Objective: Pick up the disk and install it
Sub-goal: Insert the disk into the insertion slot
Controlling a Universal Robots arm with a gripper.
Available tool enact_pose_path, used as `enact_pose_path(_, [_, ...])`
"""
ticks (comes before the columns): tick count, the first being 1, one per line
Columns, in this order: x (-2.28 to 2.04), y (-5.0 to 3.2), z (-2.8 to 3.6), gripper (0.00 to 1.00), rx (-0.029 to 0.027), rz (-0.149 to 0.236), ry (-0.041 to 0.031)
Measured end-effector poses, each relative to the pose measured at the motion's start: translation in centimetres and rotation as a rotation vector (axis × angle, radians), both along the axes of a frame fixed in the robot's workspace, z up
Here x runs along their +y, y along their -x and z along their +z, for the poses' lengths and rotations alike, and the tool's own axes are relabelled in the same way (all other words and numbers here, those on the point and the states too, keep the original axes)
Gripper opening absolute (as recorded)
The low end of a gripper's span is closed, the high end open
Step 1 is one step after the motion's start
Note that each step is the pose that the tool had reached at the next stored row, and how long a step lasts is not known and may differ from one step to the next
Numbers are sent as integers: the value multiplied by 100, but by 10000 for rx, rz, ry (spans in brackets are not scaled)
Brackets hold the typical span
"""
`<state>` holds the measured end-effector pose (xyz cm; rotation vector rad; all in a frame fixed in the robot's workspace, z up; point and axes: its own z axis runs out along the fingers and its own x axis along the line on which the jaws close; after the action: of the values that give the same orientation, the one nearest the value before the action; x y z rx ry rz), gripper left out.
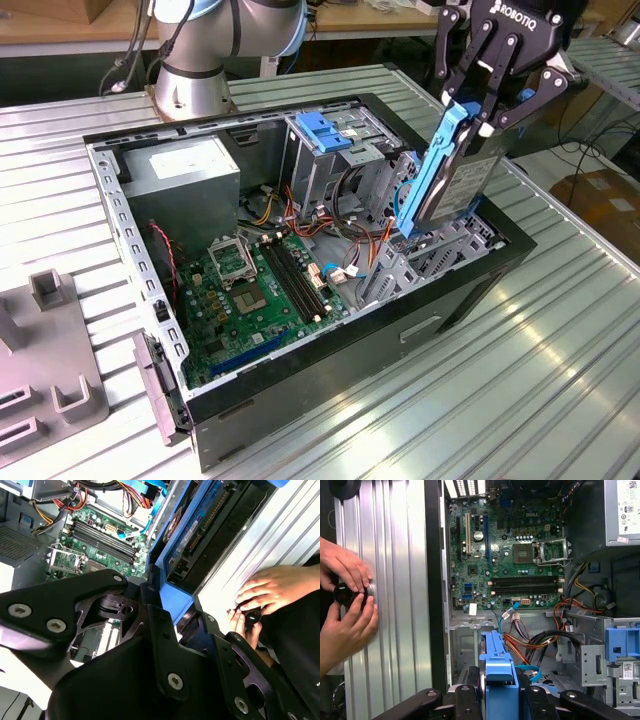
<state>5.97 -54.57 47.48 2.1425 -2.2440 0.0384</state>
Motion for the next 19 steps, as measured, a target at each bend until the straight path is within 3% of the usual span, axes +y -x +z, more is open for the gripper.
enact_pose_path(7, [0,-1,-97,37,0,-2,-5])
enact_pose_path(9, [-11,-3,-109,37,-1,-3,-73])
enact_pose_path(19, [-43,-3,-151,37,1,-2,-79])
